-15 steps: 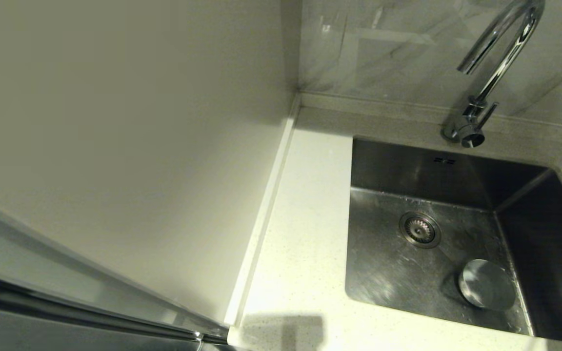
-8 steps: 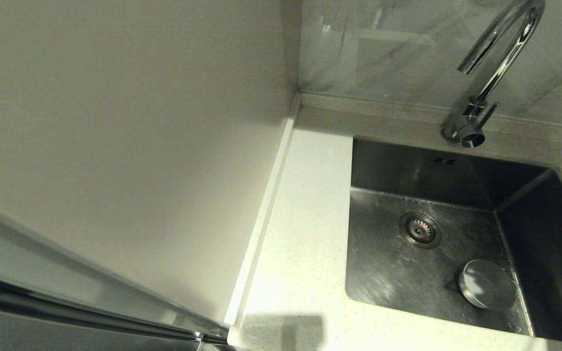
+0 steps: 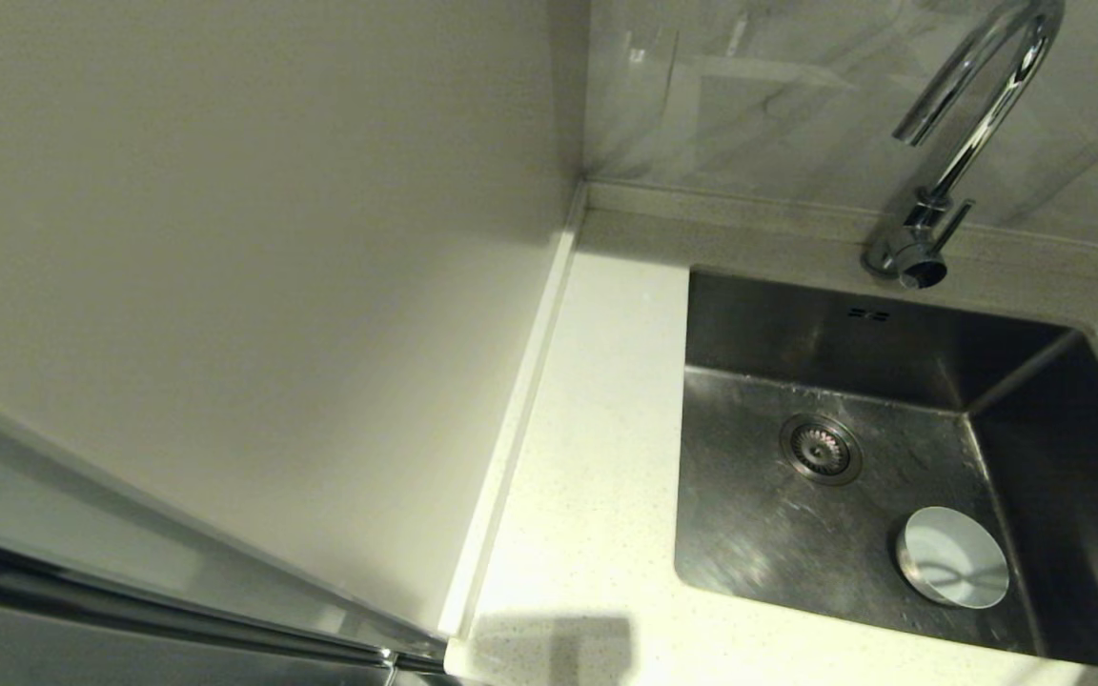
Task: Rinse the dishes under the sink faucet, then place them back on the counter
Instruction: Put a bowl back to the table from the sink
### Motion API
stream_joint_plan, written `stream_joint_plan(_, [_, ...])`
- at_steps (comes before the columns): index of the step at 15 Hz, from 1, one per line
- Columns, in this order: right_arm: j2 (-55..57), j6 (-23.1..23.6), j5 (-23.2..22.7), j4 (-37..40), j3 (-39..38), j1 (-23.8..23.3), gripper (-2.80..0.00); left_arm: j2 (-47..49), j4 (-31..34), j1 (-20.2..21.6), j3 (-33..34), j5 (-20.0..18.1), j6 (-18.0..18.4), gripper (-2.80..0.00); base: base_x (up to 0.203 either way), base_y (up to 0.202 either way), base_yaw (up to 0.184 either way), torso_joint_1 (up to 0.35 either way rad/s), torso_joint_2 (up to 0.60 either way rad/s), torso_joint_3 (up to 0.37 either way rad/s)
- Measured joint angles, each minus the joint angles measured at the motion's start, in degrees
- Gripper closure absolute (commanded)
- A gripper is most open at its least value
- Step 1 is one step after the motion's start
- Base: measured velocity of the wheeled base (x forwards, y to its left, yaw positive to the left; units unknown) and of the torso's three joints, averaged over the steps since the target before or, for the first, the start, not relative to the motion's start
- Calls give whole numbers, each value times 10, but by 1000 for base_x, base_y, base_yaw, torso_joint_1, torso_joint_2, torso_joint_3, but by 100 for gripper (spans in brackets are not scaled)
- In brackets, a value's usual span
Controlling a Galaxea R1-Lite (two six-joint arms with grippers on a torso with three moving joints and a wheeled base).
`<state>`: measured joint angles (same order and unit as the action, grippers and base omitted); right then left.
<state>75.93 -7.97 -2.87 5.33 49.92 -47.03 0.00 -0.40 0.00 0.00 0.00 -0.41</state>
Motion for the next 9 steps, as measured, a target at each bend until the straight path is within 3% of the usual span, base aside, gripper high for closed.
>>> stream_joint_plan(3, [0,-40,-117,123,-17,-54,0,0,0,0,0,0,0,0,0,0,0,0,0,0])
stream_joint_plan(7, [29,-62,-129,105,-31,-70,0,0,0,0,0,0,0,0,0,0,0,0,0,0])
stream_joint_plan(9, [51,-77,-127,48,-38,-82,0,0,0,0,0,0,0,0,0,0,0,0,0,0])
